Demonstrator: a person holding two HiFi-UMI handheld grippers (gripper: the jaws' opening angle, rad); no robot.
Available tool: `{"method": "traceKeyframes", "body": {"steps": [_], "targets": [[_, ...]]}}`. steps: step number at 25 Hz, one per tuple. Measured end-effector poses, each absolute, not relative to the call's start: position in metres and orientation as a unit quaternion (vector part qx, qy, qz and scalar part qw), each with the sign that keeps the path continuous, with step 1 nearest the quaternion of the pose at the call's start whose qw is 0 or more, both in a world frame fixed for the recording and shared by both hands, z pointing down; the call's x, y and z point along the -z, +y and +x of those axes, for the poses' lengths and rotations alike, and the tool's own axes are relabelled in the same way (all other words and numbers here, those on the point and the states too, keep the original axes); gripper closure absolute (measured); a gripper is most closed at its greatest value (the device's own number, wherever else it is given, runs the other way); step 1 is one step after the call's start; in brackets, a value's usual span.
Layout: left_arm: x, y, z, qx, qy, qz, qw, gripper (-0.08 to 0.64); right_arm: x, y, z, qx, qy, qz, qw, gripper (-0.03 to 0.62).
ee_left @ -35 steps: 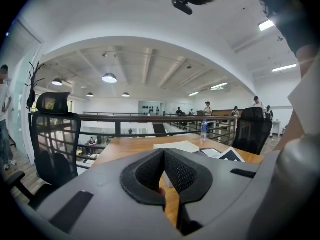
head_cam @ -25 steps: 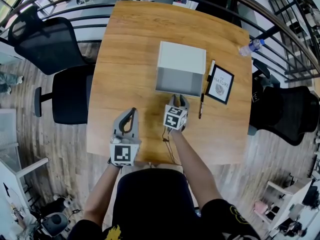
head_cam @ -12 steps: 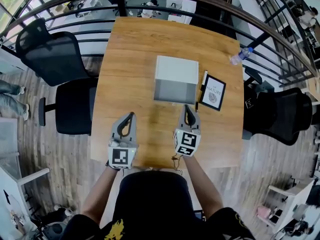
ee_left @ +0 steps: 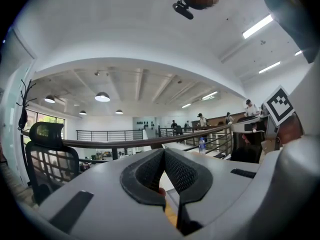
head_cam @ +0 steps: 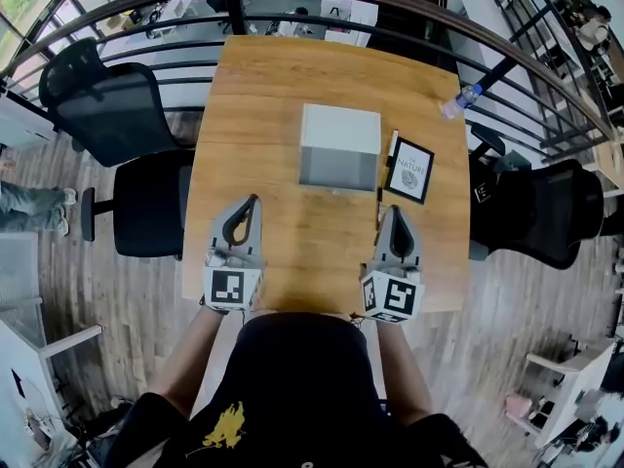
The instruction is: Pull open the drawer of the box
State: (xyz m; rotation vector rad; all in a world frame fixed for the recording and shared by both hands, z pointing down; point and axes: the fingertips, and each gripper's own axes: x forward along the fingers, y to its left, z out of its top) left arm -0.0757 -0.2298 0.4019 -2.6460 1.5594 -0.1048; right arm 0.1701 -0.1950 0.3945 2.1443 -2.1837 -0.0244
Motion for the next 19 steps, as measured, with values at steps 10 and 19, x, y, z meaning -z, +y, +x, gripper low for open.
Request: {"method": "traceKeyframes", "body": {"steps": [10, 19], "targets": [[-0.387, -0.226, -0.063, 0.019, 0.499, -0.866, 0.04, 0.551, -0.381, -0.191, 0.17, 0.008, -0.714, 0.7, 0.029, 0.597], [-0.388, -0.229, -0.069, 0.022, 0.499, -0.865, 0.041, 0.551, -0.381, -0.197, 0.165, 0.009, -0.718, 0.695, 0.028, 0.597]]}}
